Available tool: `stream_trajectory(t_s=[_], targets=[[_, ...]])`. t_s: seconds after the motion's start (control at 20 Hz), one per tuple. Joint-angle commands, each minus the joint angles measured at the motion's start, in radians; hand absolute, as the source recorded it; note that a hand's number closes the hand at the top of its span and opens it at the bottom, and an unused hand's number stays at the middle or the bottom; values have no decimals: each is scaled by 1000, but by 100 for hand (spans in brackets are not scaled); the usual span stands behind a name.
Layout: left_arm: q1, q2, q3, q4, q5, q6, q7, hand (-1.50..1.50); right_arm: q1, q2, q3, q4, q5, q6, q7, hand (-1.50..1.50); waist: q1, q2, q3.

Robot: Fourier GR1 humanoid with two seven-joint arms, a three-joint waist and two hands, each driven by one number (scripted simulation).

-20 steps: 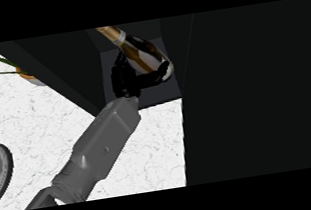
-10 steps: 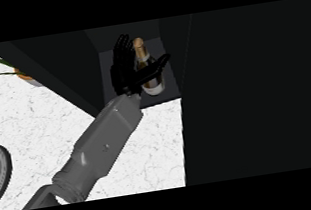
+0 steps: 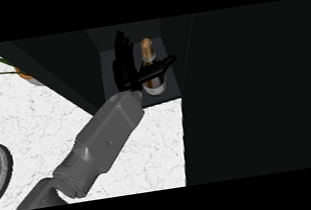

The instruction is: Pick up the wine, place it into the cabinet and close the cabinet

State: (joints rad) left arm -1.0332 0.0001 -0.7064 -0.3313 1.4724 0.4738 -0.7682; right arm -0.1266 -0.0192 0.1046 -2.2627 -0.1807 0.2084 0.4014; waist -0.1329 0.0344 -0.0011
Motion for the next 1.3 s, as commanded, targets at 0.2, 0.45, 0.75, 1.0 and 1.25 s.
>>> stream_trajectory(t_s=[0.2, 0.45, 0.75, 1.0, 1.25], targets=[[-5, 0, -76, -34, -16, 17, -15, -150, 9, 18, 26, -36, 32, -38, 24, -150, 23, -11, 0], [0, 0, -96, -109, 22, 94, -81, -150, 15, 12, 3, -2, 9, -15, -3, -150, 18, -10, 1], [14, 0, -131, -160, 49, 61, -97, -150, 25, 7, 11, -17, 11, -23, 21, -150, 54, -18, 1], [46, 0, -158, -180, 69, 18, -121, -150, 14, 16, 44, -35, 52, -45, 45, -150, 69, -21, 0], [23, 0, -195, -211, 84, 38, -125, -150, 6, -43, -94, -30, -72, -10, 61, -150, 69, -20, 1]])
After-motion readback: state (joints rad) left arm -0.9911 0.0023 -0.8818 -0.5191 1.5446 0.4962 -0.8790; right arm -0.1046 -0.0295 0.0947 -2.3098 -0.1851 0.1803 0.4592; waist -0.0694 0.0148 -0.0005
